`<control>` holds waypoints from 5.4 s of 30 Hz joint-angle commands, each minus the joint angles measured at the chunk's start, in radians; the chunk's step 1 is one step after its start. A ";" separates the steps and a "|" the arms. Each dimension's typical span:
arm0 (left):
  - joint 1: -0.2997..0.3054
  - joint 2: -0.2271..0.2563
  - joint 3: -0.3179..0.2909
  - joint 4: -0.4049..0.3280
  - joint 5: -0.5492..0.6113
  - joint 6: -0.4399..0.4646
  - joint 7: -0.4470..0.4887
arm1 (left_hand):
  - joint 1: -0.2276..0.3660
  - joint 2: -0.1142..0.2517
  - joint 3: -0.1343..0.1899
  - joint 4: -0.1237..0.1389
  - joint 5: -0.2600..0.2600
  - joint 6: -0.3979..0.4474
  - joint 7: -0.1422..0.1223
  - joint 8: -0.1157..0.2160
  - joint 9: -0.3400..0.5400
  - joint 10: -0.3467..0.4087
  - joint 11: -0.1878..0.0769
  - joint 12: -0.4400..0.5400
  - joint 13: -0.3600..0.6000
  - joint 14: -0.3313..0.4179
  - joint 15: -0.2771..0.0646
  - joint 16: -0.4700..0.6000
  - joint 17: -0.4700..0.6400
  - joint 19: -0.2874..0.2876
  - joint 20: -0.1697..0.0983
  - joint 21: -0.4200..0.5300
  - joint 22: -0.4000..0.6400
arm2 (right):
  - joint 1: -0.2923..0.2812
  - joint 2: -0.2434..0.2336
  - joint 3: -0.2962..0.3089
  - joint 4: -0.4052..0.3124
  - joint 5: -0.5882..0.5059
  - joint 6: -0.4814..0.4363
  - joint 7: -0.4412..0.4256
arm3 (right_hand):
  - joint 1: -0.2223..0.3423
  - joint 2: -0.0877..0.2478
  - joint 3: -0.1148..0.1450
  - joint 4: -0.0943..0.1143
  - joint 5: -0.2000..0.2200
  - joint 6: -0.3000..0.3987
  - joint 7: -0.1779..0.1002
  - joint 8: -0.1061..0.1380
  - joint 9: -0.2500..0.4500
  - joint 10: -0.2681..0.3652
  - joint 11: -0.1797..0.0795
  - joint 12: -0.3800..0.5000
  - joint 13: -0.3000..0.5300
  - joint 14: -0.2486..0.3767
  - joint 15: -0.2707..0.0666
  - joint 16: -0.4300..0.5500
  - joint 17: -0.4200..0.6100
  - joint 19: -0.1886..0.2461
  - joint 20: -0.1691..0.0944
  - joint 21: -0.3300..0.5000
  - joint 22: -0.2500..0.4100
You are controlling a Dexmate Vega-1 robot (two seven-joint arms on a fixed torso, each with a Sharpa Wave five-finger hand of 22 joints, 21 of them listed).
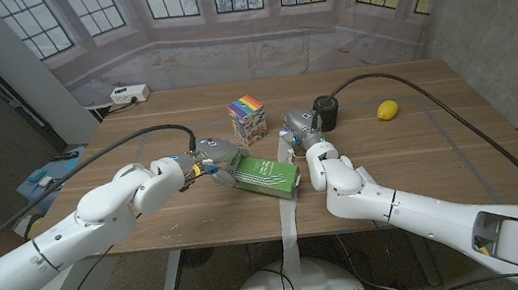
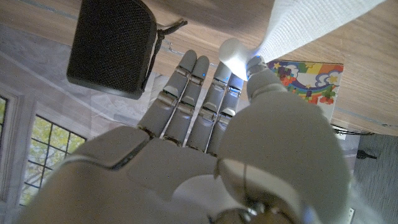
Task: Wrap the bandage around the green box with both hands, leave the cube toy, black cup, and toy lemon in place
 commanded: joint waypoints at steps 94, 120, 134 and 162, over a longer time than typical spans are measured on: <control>-0.145 -0.198 0.169 0.107 0.023 0.127 -0.010 | 0.024 0.031 0.007 0.006 0.007 0.026 0.003 0.069 -0.008 0.003 0.003 0.003 0.013 0.001 0.003 -0.002 0.002 -0.020 0.003 -0.004 0.003 | -0.183 -0.003 0.171 -0.306 -0.276 0.153 0.010 | 0.038 0.005 -0.004 0.005 -0.002 0.025 0.005 -0.019 0.012 0.006 -0.009 0.024 0.023 0.026 -0.137 -0.005 0.029 -0.014 -0.007 0.003 0.007; -0.226 -0.274 0.228 0.170 0.027 0.131 0.001 | 0.022 0.032 0.004 0.007 0.007 0.024 0.004 0.074 -0.012 0.005 0.004 0.005 0.015 0.002 0.006 -0.002 0.002 -0.020 0.004 -0.003 0.003 | -0.282 -0.008 0.224 -0.419 -0.354 0.145 0.066 | 0.039 0.009 -0.008 0.008 -0.003 0.030 0.008 -0.021 0.014 0.008 -0.009 0.026 0.024 0.029 -0.136 -0.008 0.035 -0.017 -0.006 0.004 0.007; -0.247 -0.277 0.240 0.187 0.015 0.117 -0.002 | 0.021 0.034 0.001 0.008 0.008 0.026 0.006 0.078 -0.013 0.005 0.003 0.005 0.017 0.002 0.005 -0.001 0.001 -0.022 0.005 -0.003 0.003 | -0.331 -0.022 0.261 -0.461 -0.380 0.169 0.071 | 0.040 0.010 -0.008 0.009 -0.003 0.032 0.007 -0.023 0.014 0.009 -0.008 0.026 0.024 0.030 -0.136 -0.011 0.036 -0.018 -0.007 0.004 0.007; -0.296 -0.318 0.273 0.228 0.006 0.092 0.005 | 0.020 0.034 0.001 0.007 0.009 0.026 0.008 0.083 -0.016 0.004 0.008 0.005 0.019 0.002 0.007 -0.003 0.000 -0.023 0.006 -0.003 0.003 | -0.454 -0.033 0.324 -0.558 -0.448 0.168 0.093 | 0.043 0.013 -0.012 0.009 -0.003 0.038 0.007 -0.024 0.016 0.011 -0.008 0.027 0.026 0.036 -0.138 -0.011 0.042 -0.019 -0.009 0.005 0.007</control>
